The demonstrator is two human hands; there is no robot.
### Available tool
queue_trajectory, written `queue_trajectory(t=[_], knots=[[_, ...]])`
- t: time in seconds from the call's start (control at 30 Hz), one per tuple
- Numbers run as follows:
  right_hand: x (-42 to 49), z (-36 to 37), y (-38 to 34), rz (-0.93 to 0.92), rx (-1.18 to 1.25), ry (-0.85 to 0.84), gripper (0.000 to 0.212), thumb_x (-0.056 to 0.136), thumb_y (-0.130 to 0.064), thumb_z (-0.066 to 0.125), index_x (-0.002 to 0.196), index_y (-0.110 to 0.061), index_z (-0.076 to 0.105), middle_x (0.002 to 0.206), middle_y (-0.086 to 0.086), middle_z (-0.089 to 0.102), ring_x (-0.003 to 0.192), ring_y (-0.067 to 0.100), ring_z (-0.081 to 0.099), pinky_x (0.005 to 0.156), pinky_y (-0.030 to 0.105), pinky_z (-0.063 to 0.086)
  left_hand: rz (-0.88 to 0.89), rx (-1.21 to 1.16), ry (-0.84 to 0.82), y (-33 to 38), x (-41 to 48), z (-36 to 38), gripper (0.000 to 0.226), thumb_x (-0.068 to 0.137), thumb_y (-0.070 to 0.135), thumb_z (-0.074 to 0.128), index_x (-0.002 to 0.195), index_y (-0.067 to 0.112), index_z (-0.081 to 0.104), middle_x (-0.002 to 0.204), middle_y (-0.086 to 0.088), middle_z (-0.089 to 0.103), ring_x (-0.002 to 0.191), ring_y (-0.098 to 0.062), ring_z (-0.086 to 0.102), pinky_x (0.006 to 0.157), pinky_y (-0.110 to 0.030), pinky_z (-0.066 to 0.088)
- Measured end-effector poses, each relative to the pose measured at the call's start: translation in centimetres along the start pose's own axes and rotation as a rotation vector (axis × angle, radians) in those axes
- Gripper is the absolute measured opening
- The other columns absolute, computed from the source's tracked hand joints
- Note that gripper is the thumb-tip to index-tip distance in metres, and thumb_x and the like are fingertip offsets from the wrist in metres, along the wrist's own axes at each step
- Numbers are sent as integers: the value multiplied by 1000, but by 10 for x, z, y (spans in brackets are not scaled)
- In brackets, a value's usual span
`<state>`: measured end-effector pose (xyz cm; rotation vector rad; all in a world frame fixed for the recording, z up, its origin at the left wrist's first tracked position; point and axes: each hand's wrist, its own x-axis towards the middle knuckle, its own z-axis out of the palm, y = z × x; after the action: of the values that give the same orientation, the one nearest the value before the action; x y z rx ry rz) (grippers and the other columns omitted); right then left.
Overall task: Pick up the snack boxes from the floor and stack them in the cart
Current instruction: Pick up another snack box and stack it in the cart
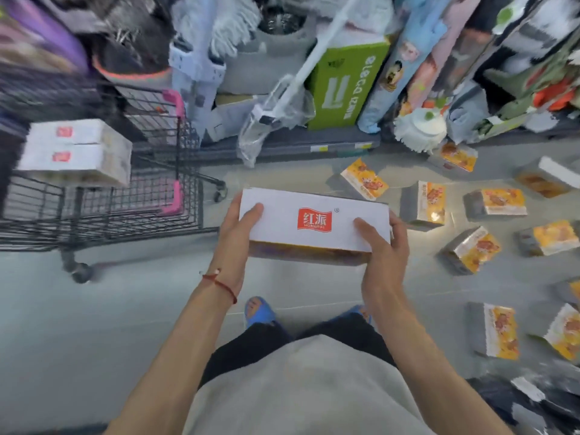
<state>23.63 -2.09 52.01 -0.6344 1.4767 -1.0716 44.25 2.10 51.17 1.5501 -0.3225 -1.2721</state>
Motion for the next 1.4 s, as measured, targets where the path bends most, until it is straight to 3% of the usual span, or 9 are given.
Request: queue_trajectory(t=[0.37, 0.57, 0.73, 0.93, 1.0, 1.07, 1.17, 1.27, 1.4], knots=[[-35, 168, 37, -15, -146, -339, 35, 89, -7, 76, 118, -24, 64, 106, -18, 73, 107, 11, 71, 89, 33, 59, 41, -142, 316, 31, 0, -161, 62, 82, 39, 64, 142, 28, 53, 126, 3, 70, 119, -21, 65, 98, -37, 49], [-27, 254, 48, 9, -229, -526, 38, 85, -15, 78, 120, -19, 64, 119, 0, 72, 112, 19, 69, 92, 37, 58, 20, -197, 570, 57, 13, -207, 62, 82, 43, 63, 142, 32, 53, 122, 6, 72, 114, -20, 67, 103, -38, 49], [-25, 318, 51, 35, -239, -665, 35, 92, -9, 75, 119, -27, 62, 113, -11, 71, 101, 0, 69, 77, 18, 55, -19, -206, 745, 84, 36, -240, 50, 96, 43, 57, 144, 31, 50, 122, 1, 69, 110, -24, 67, 105, -43, 49], [-24, 379, 57, 68, -287, -732, 46, 94, -5, 71, 136, -17, 58, 117, -9, 70, 92, -9, 68, 72, 11, 52, -2, -233, 818, 112, 62, -278, 43, 101, 36, 53, 143, 27, 51, 113, 2, 73, 93, -17, 73, 79, -26, 58], [-25, 398, 63, 85, -288, -741, 48, 95, -6, 71, 138, -20, 57, 119, -9, 71, 99, -5, 70, 79, 18, 56, -3, -232, 809, 117, 74, -297, 43, 100, 36, 54, 142, 26, 53, 114, 0, 73, 94, -18, 74, 84, -30, 58], [-29, 417, 70, 113, -293, -735, 50, 95, -9, 72, 140, -23, 57, 122, -8, 73, 108, 6, 71, 92, 40, 61, -17, -237, 790, 121, 89, -321, 44, 98, 36, 56, 141, 27, 54, 115, 1, 74, 96, -18, 74, 92, -35, 57], [-38, 447, 83, 118, -329, -706, 52, 95, -13, 72, 143, -24, 57, 126, -5, 74, 116, 15, 71, 101, 54, 57, -28, -240, 751, 132, 113, -357, 41, 97, 33, 59, 138, 26, 57, 118, 2, 73, 98, -17, 73, 86, -29, 57], [-53, 478, 97, 115, -332, -646, 53, 96, -11, 70, 146, -24, 56, 127, -6, 74, 118, 14, 70, 103, 45, 57, -16, -177, 689, 144, 135, -395, 36, 97, 28, 59, 133, 27, 62, 118, 3, 73, 105, -18, 71, 92, -30, 56], [-81, 519, 113, 128, -337, -567, 47, 99, -7, 67, 143, -21, 58, 118, -11, 76, 103, -3, 71, 77, 7, 52, -72, -107, 591, 157, 157, -451, 35, 97, 31, 59, 132, 30, 63, 116, 7, 73, 107, -14, 69, 90, -27, 53]])
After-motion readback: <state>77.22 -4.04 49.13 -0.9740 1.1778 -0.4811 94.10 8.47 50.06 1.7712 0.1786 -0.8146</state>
